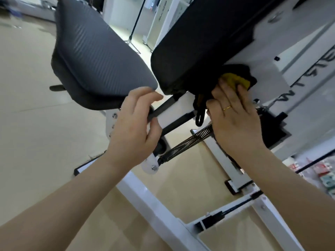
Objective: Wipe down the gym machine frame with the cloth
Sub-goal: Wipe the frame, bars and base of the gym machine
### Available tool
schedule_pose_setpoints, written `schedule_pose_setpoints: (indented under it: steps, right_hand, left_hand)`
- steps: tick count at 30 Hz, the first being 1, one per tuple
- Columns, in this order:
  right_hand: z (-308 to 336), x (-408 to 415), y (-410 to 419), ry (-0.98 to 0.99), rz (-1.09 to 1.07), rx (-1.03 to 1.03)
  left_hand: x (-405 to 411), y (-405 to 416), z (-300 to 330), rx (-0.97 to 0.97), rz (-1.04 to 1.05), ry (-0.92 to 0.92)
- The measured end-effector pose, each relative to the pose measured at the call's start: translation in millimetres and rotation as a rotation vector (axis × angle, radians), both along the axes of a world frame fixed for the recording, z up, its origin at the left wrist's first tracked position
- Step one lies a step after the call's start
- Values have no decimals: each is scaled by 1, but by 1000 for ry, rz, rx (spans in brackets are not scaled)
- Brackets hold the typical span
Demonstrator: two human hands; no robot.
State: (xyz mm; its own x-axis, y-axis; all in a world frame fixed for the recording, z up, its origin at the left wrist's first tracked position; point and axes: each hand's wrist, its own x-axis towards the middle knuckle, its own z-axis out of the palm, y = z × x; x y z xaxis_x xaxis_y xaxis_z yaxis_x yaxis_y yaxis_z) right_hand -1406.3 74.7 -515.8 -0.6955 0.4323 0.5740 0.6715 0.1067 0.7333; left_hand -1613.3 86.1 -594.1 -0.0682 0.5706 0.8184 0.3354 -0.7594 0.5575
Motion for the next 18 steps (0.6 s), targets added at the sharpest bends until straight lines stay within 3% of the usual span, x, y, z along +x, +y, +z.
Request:
schedule_pose_setpoints:
  steps: [4,11,18]
  right_hand:
    - [6,-5,-1,-66,62,-102]
    - [77,31,-21,45,-34,171]
    - [76,31,-11,-177,115,-9]
  left_hand:
    - [4,-12,53,205,87,-54]
    - [8,-10,96,195,344,261]
    - [20,-13,97,159,399,214]
